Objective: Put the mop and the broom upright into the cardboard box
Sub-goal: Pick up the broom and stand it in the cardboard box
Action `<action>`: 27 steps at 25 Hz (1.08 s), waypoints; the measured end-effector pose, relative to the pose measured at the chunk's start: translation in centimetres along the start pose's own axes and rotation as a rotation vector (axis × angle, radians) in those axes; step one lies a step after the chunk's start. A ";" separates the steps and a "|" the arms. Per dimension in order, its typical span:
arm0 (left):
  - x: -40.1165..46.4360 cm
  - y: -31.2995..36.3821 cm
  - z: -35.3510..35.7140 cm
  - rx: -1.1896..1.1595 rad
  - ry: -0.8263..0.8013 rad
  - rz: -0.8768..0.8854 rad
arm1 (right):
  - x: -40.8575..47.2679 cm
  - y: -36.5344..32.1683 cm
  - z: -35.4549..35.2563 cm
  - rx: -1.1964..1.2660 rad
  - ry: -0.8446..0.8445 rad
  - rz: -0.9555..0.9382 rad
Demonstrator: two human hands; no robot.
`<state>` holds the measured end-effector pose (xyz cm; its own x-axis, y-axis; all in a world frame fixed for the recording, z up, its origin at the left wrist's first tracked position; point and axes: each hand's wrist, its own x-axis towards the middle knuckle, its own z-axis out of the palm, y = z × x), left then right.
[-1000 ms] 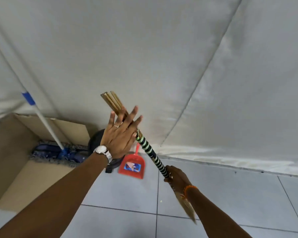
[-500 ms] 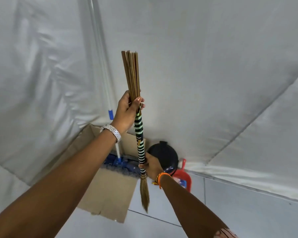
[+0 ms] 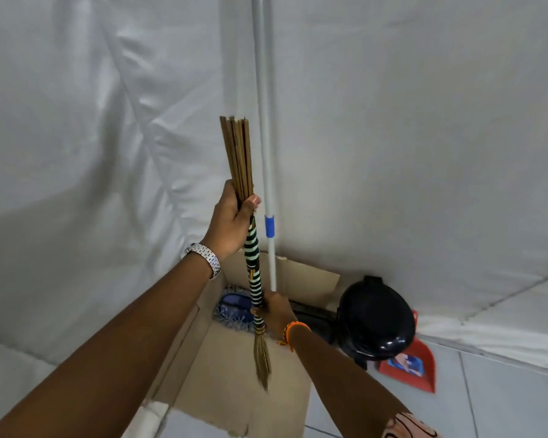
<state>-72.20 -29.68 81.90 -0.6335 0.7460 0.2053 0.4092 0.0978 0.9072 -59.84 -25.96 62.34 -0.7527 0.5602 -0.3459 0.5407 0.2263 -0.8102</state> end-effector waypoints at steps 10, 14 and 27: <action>11.1 -24.3 -5.0 0.222 -0.147 -0.037 | 24.3 4.4 15.2 -0.115 0.001 0.144; 13.8 -31.4 -4.9 0.270 -0.108 0.022 | 32.1 6.1 18.2 -0.155 0.038 0.128; 20.2 -42.9 -4.3 0.758 0.084 0.056 | 44.9 9.2 23.6 -0.148 0.145 0.214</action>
<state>-105.40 -21.59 48.72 -0.6341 0.7136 0.2978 0.7615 0.5092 0.4012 -97.56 -17.48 28.22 -0.5598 0.7136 -0.4212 0.7381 0.1984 -0.6449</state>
